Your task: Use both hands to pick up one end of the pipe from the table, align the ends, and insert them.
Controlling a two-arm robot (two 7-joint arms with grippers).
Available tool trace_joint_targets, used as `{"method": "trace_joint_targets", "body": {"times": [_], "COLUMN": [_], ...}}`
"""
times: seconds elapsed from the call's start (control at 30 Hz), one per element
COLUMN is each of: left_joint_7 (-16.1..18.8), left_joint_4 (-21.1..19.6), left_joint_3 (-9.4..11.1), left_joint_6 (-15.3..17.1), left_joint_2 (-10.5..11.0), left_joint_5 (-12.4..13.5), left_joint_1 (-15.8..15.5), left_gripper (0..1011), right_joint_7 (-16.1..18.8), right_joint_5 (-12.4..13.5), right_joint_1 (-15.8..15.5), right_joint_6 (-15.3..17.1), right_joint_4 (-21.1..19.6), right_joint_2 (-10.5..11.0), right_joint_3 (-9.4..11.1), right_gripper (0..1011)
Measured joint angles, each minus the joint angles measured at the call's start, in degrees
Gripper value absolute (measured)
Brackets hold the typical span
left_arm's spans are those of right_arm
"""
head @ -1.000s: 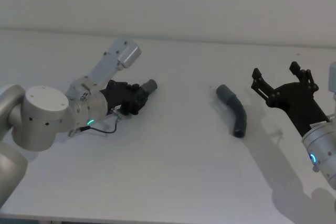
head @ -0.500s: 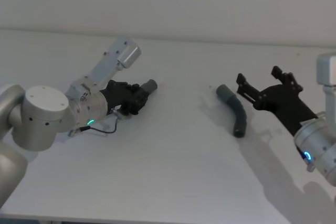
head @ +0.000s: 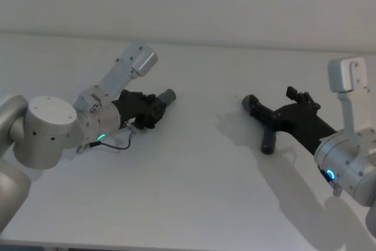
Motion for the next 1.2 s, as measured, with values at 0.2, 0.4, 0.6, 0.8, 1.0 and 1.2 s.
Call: {"method": "trace_joint_targets", "body": {"times": [0.2, 0.4, 0.6, 0.8, 1.0, 1.2], "left_joint_7": [0.0, 0.0, 0.0, 0.0, 0.0, 0.0], "left_joint_4": [0.0, 0.0, 0.0, 0.0, 0.0, 0.0], "left_joint_3": [0.0, 0.0, 0.0, 0.0, 0.0, 0.0], "left_joint_6": [0.0, -0.01, -0.01, -0.01, -0.01, -0.01], "left_joint_2": [0.0, 0.0, 0.0, 0.0, 0.0, 0.0], "left_joint_5": [0.0, 0.0, 0.0, 0.0, 0.0, 0.0], "left_joint_1": [0.0, 0.0, 0.0, 0.0, 0.0, 0.0], "left_gripper": [308, 308, 308, 308, 308, 308], "right_joint_7": [-0.75, -0.89, -0.43, 0.36, 0.9, 1.55], "right_joint_5": [-1.19, -2.2, -3.02, -3.65, -4.1, -4.52], "right_joint_1": [0.74, 1.46, 2.28, 3.26, 4.02, 4.83], "right_joint_6": [2.61, 4.23, 5.09, 5.54, 5.84, 6.46], "right_joint_4": [1.07, 2.25, 3.47, 4.73, 5.67, 6.66], "right_joint_2": [-0.14, -0.08, 0.06, 0.05, -0.08, -0.32], "right_joint_3": [-1.09, -1.94, -2.71, -3.36, -3.8, -4.11], "right_gripper": [1004, 1004, 1004, 1004, 1004, 1004]}}
